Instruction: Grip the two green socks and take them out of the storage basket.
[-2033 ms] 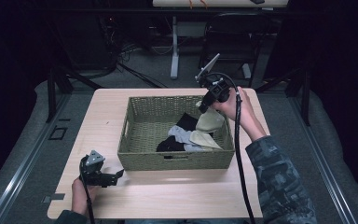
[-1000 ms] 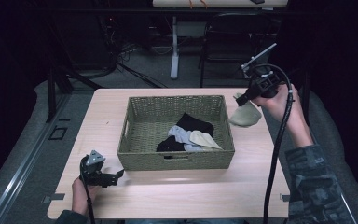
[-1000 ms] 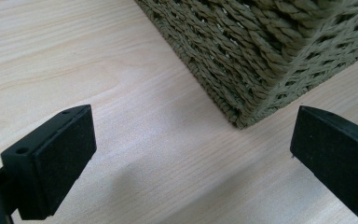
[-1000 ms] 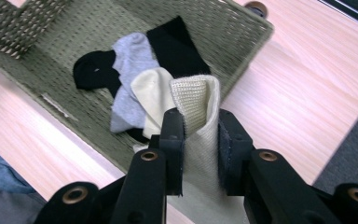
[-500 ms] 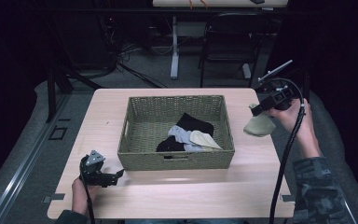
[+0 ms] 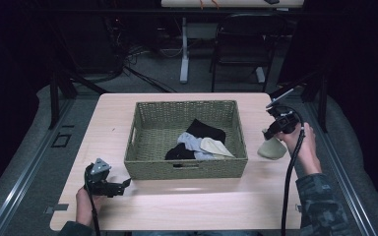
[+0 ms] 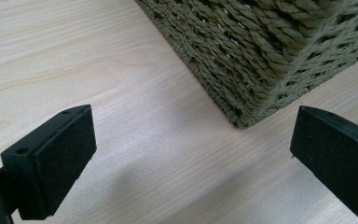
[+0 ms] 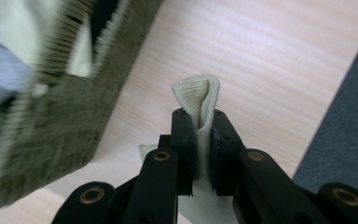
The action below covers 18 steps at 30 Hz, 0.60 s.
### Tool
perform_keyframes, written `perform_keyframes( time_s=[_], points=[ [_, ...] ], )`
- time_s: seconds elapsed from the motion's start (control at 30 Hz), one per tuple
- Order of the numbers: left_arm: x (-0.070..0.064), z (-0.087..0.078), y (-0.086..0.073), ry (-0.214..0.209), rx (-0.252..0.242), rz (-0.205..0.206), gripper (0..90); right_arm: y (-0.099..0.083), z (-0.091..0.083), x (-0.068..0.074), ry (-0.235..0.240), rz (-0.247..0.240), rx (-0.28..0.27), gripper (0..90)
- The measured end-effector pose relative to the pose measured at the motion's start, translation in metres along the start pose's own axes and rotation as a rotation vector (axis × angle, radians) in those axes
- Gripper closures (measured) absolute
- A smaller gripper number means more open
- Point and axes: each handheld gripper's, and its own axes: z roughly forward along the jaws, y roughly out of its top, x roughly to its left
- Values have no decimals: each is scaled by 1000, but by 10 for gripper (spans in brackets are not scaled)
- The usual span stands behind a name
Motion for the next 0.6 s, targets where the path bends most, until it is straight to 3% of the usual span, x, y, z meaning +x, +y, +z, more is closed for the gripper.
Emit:
perform_keyframes(
  time_s=[0.2,0.5,0.6],
  points=[
    [0,0,0,0,0,3,3,-7,51,-5,12,28,60,822],
    [0,0,0,1,-1,2,3,-13,86,-5,20,53,87,795],
    [1,0,0,2,1,2,3,-14,89,-6,18,62,78,723]
  ],
)
